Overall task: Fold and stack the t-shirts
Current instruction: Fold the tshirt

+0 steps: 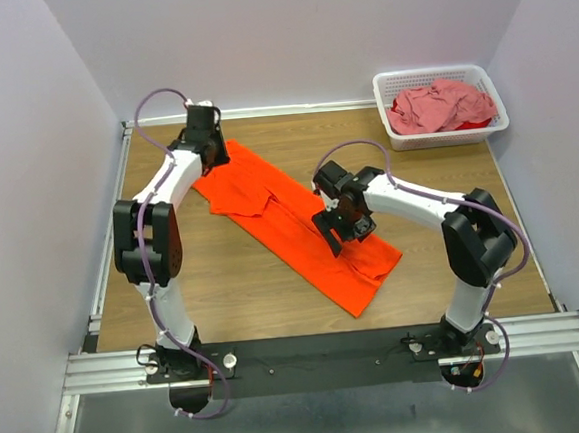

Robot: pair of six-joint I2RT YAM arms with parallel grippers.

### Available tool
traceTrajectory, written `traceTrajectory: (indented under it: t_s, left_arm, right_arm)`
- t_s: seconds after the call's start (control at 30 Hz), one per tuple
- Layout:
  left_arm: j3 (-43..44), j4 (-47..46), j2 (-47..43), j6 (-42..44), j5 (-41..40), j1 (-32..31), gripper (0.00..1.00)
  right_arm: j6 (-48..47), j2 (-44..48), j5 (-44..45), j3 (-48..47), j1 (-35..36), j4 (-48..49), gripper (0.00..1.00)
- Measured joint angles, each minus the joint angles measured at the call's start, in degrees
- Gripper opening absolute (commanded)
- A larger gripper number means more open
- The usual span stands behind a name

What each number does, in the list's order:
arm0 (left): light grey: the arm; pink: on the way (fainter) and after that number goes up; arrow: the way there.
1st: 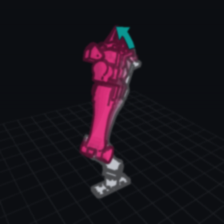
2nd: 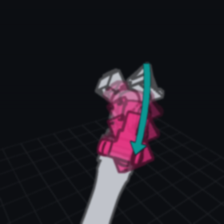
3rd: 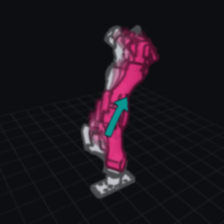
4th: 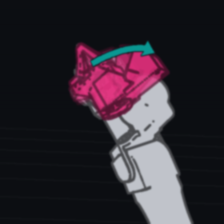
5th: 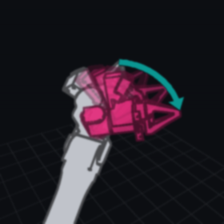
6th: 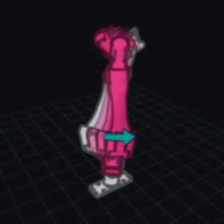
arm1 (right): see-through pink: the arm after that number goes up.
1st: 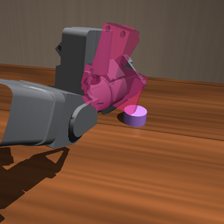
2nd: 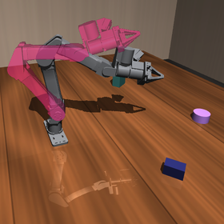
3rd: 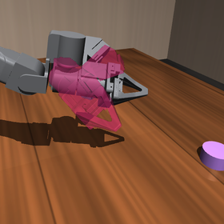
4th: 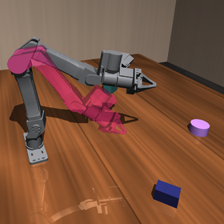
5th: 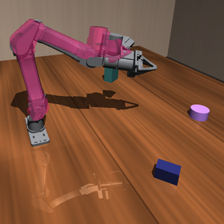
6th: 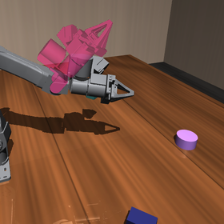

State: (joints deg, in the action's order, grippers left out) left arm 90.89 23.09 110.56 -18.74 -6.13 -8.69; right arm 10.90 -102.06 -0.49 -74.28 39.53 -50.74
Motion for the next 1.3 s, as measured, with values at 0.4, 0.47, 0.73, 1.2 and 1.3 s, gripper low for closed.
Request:
traceTrajectory:
  t_s: [0.4, 0.47, 0.73, 1.2, 1.3]
  left_arm:
    - [-6.0, -0.8, 8.0, -1.9, 1.7, -5.6, 0.38]
    - [-4.6, -1.1, 8.9, -1.9, 1.8, -5.5, 0.38]
    - [7.0, -0.2, 16.9, 0.4, 1.5, -5.5, 0.38]
    - [35.3, 6.7, 32.5, 5.9, 0.3, -5.5, 0.39]
    - [36.0, 6.6, 31.6, 6.5, -0.4, -5.5, 0.42]
  right_arm:
    - [-2.0, -4.6, -2.6, 1.9, 0.1, -0.1, 0.81]
    - [-1.9, -5.0, -3.5, 2.5, 0.3, -0.1, 0.81]
    - [-0.5, -7.6, -7.6, 0.8, 4.0, -0.8, 0.81]
    - [4.8, -16.1, -15.0, -12.6, 9.1, -1.5, 0.83]
    - [5.4, -16.0, -14.0, -13.5, 9.1, -0.1, 0.83]
